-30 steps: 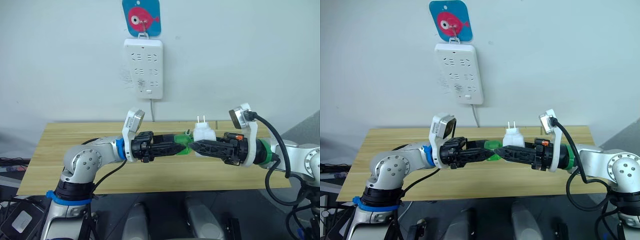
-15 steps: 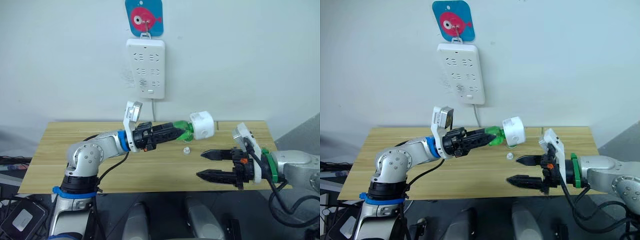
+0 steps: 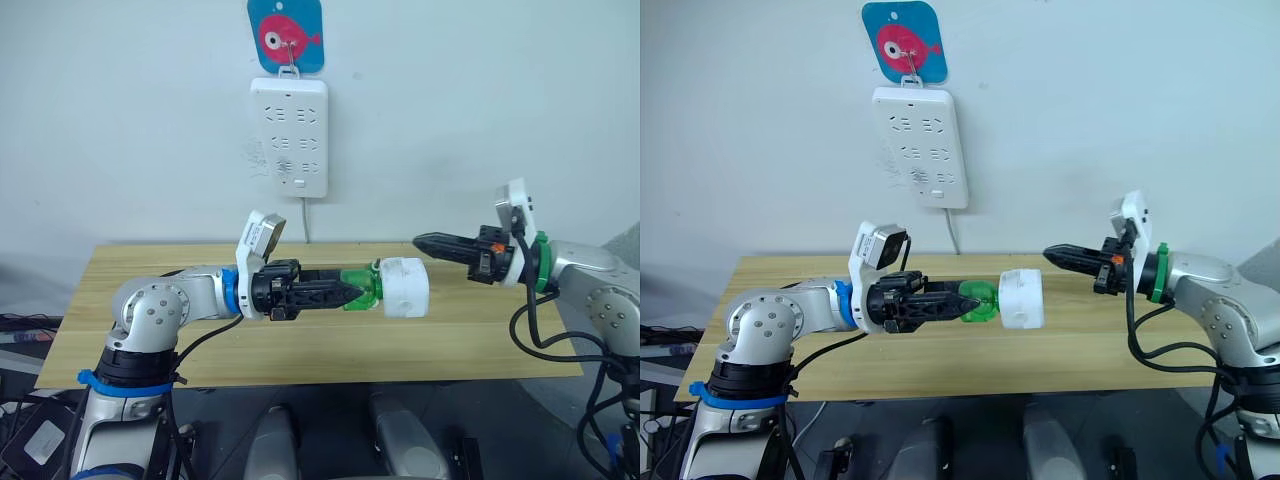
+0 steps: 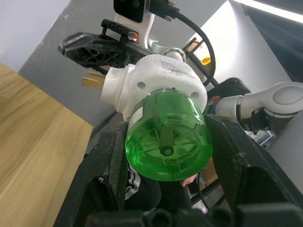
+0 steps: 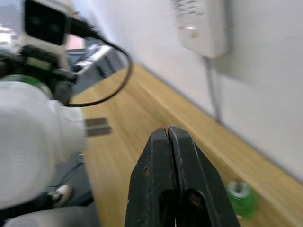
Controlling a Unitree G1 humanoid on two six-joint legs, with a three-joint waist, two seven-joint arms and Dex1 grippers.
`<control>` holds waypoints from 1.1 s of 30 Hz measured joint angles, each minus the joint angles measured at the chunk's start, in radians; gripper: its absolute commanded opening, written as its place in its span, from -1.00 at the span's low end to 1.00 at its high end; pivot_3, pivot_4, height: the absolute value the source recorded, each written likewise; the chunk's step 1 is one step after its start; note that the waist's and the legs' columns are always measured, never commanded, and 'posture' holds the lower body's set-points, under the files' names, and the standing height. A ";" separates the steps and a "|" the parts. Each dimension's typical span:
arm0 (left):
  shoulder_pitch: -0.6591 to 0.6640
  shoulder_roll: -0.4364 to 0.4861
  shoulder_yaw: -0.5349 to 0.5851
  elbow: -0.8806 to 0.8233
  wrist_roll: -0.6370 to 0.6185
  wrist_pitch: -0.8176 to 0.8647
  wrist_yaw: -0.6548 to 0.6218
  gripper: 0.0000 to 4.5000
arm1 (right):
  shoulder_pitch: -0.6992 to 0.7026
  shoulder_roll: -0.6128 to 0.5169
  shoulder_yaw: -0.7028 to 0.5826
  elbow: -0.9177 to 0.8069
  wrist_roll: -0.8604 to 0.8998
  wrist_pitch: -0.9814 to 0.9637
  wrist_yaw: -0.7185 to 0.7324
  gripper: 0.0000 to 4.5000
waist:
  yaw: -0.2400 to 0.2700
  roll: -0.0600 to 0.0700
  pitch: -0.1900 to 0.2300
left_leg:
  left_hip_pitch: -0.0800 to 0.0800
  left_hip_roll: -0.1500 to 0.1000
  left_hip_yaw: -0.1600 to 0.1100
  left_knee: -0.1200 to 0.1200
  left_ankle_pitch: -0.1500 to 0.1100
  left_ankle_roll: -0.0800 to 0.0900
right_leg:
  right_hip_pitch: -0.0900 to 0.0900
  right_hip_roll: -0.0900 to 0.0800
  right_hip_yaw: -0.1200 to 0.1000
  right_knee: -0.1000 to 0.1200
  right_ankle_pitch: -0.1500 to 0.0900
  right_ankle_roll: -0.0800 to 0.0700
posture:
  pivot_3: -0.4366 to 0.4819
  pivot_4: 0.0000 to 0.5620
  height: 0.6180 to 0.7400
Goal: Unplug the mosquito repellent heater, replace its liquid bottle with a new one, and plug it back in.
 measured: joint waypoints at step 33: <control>0.025 -0.011 0.003 -0.009 -0.036 -0.003 0.027 0.00 | -0.009 0.064 -0.015 -0.089 -0.034 0.082 -0.030 -1.00 | 0.000 0.000 0.000 | 0.000 0.000 0.000 0.001 0.000 0.000 | 0.000 0.000 0.000 0.000 0.000 0.000 | -0.44 -0.28 0.75</control>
